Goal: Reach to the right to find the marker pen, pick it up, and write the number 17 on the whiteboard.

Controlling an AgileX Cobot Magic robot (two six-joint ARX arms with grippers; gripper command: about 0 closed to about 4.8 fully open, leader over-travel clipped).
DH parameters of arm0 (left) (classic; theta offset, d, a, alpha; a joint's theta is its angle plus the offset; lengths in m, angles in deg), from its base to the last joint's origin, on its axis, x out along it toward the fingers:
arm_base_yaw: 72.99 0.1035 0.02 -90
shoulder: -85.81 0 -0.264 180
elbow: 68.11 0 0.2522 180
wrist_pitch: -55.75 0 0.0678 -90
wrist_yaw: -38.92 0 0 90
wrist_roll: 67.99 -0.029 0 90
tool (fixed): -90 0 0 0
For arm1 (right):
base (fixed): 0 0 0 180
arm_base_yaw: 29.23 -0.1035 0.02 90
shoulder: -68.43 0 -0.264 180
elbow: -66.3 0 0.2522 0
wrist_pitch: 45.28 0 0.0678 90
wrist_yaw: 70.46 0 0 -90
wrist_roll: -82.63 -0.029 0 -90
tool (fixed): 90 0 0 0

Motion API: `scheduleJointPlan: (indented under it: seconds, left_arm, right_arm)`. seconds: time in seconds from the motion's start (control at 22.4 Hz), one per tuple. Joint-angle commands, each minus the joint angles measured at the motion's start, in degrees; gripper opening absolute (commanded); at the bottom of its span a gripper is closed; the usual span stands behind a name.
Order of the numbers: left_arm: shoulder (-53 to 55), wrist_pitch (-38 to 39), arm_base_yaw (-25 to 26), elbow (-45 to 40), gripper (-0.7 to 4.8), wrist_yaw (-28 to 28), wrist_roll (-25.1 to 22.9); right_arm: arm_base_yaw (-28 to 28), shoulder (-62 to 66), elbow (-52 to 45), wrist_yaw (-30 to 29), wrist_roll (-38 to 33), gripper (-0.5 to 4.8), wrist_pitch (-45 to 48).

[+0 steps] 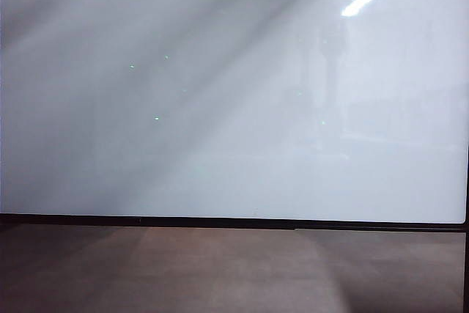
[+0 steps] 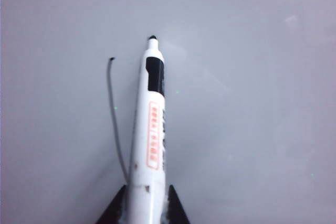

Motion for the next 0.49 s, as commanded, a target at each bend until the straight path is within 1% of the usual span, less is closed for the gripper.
scheduleJointPlan:
  seconds: [0.04,0.49]
  left_arm:
    - [-0.02,-0.90,-0.09,0.09,-0.05,0.22,-0.09]
    - [0.07,-0.81,-0.09,0.09,-0.05,0.20,-0.09]
  right_arm:
    - [1.14,-0.66,0.22,1.03,-0.04,-0.02,-1.31]
    - [2.99,-0.98,0.22,1.20,-0.04,-0.02,-2.27]
